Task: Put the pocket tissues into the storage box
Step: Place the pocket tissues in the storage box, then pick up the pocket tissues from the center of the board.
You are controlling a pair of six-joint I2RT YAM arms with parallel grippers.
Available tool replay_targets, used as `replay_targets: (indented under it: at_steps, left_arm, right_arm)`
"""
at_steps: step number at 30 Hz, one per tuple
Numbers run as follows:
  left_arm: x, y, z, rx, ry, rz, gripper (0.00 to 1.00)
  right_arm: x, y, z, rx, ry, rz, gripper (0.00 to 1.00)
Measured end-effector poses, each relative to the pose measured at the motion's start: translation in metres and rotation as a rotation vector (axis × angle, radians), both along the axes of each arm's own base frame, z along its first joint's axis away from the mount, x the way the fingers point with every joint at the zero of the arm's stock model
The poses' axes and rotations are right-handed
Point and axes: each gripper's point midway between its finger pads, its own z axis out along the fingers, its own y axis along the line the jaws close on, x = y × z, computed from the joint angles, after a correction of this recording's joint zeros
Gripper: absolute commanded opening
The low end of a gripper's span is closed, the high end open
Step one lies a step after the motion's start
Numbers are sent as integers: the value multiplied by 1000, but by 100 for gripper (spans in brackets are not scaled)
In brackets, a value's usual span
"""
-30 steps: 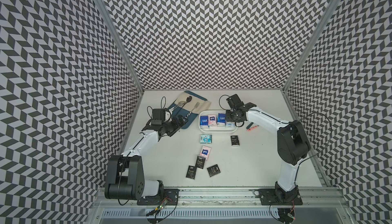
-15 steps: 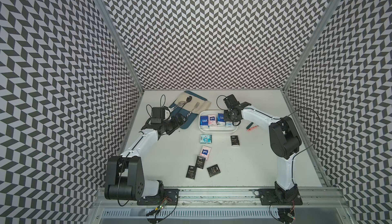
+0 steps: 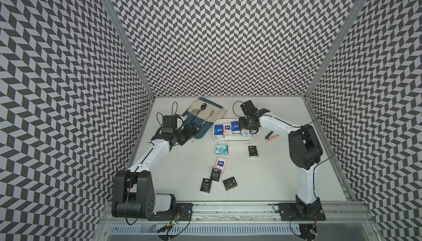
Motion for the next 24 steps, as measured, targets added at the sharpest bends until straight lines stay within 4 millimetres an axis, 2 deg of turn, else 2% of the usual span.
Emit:
replay_targets:
  at_steps: [5, 11, 14, 18, 24]
  left_arm:
    - [0, 1, 0, 2, 0, 4, 99]
    - [3, 11, -1, 13, -2, 30, 99]
    - [5, 18, -1, 18, -3, 51, 99]
    - [6, 28, -2, 15, -2, 77, 99]
    - [3, 35, -9, 6, 19, 94, 99]
  right_arm:
    - [-4, 5, 15, 37, -19, 29, 72]
    - [-15, 16, 59, 130, -93, 98, 70]
    - [-28, 24, 76, 157, -120, 157, 69]
    - [-58, 52, 82, 178, -119, 305, 69]
    - [-119, 113, 69, 156, -94, 586, 69]
